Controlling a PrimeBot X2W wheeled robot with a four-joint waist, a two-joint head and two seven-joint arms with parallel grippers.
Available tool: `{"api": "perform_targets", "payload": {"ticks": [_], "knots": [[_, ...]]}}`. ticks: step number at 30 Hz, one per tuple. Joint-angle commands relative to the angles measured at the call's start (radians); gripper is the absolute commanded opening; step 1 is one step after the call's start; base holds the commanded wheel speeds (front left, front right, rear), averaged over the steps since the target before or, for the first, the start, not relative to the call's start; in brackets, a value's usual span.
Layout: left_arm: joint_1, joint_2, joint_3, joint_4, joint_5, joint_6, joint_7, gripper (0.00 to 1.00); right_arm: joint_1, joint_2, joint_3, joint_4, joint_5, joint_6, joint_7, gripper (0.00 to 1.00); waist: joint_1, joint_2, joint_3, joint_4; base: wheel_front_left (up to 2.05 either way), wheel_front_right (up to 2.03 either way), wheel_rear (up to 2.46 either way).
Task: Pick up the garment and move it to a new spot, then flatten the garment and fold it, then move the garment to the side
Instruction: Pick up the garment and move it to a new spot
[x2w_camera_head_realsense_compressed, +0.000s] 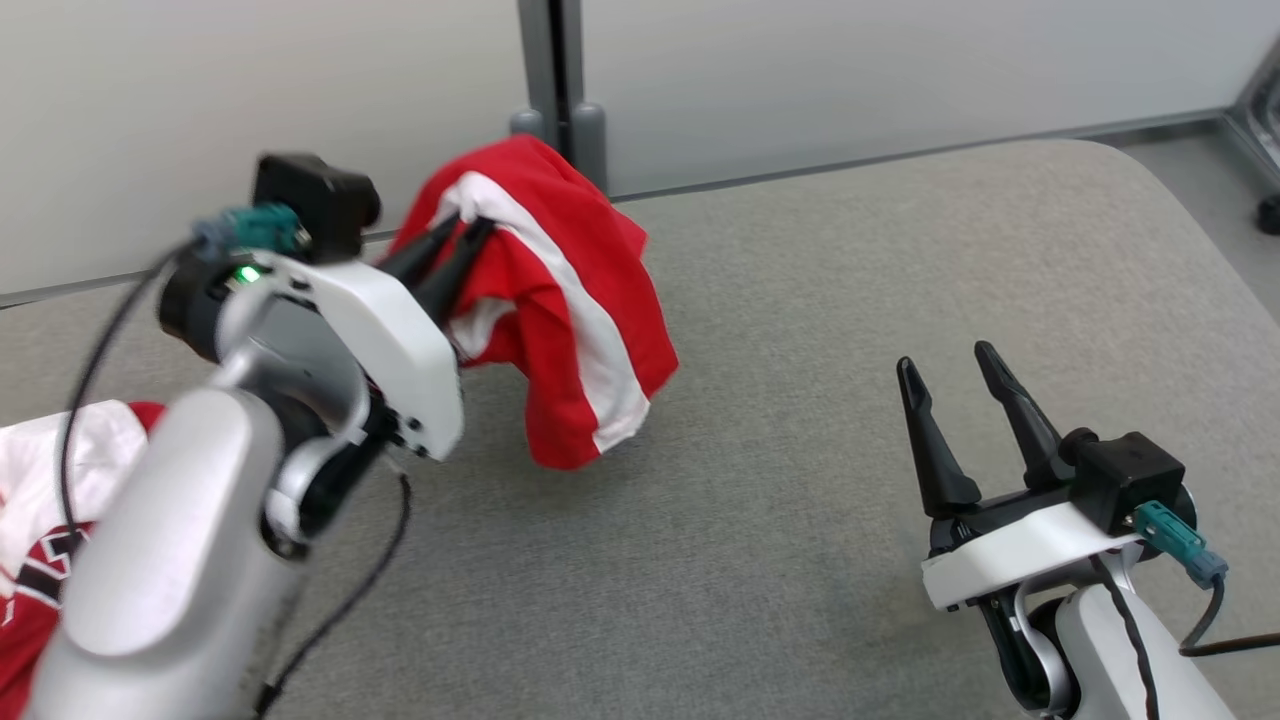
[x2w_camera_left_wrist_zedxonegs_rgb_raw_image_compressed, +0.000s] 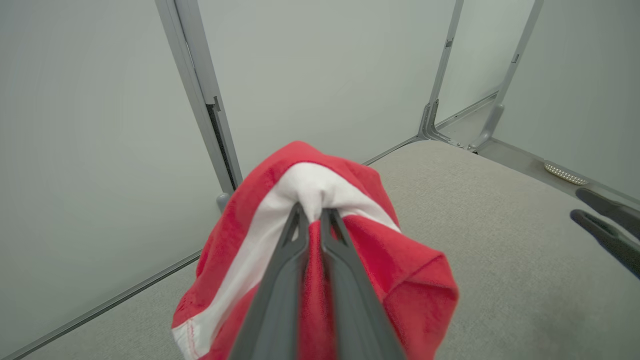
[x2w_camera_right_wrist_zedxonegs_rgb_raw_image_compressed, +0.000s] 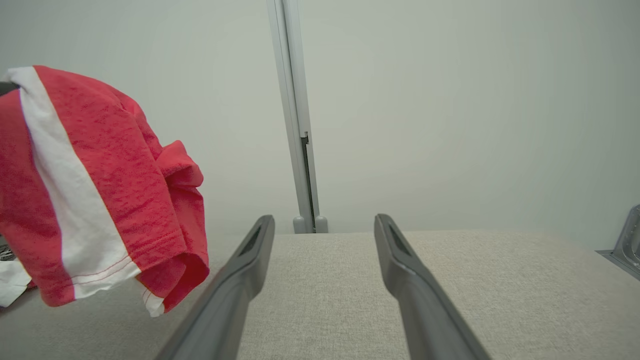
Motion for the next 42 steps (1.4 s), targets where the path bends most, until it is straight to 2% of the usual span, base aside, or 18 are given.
{"api": "perform_targets", "payload": {"ticks": [1, 8, 15, 16, 17, 18, 24, 31, 34, 42], "knots": [[0.018, -0.004, -0.002, 0.002, 0.006, 0.011, -0.016, 0.0, 0.005, -0.007, -0.004, -0.007, -0.003, 0.002, -0.004, 1.0, 0.0, 0.0, 0.023, -0.03, 0.0, 0.0, 0.0], [0.12, -0.084, -0.088, 0.15, 0.118, 0.057, -0.208, 0.0, -0.011, -0.014, -0.009, -0.023, 0.0, 0.002, -0.005, 1.0, 0.0, 0.0, 0.067, -0.079, 0.0, 0.0, 0.0], [0.141, -0.168, -0.135, 0.408, 0.129, 0.027, -0.357, 0.0, -0.013, -0.02, -0.008, -0.022, -0.006, 0.002, -0.005, 1.0, 0.0, 0.0, 0.081, -0.074, 0.0, 0.0, 0.0], [0.134, -0.179, -0.14, 0.438, 0.127, 0.018, -0.371, 0.09, -0.014, -0.021, -0.008, -0.019, -0.006, 0.002, -0.005, 1.0, 0.0, 0.0, 0.078, -0.069, 0.0, 0.0, 0.0], [0.125, -0.189, -0.141, 0.462, 0.124, 0.014, -0.388, 0.44, -0.015, -0.021, -0.006, -0.016, -0.006, 0.002, -0.005, 1.0, 0.0, 0.0, 0.074, -0.063, 0.0, 0.0, 0.0], [0.118, -0.197, -0.144, 0.485, 0.123, 0.007, -0.4, 0.98, -0.014, -0.022, -0.005, -0.014, -0.006, 0.002, -0.005, 1.0, 0.0, 0.0, 0.07, -0.057, 0.0, 0.0, 0.0], [0.096, -0.207, -0.133, 0.544, 0.108, -0.008, -0.474, 1.0, 0.001, -0.022, -0.002, -0.003, -0.004, 0.002, -0.005, 1.0, 0.0, 0.0, 0.031, -0.014, 0.0, 0.0, 0.0], [0.139, -0.164, -0.1, 0.463, 0.098, 0.013, -0.522, 1.0, 0.017, -0.028, -0.017, -0.004, -0.006, 0.002, -0.005, 1.0, 0.0, 0.0, -0.006, 0.029, 0.0, 0.0, 0.0], [0.184, -0.115, -0.061, 0.356, 0.095, 0.053, -0.559, 1.0, 0.032, -0.03, -0.028, -0.01, -0.01, 0.002, -0.004, 1.0, 0.0, 0.0, -0.02, 0.058, 0.0, 0.0, 0.0], [0.344, -0.047, 0.021, 0.139, 0.075, 0.137, -0.638, 1.0, 0.064, -0.019, -0.05, -0.029, 0.003, 0.002, -0.004, 1.0, 0.0, 0.0, -0.029, 0.09, 0.0, 0.0, 0.0]]}}
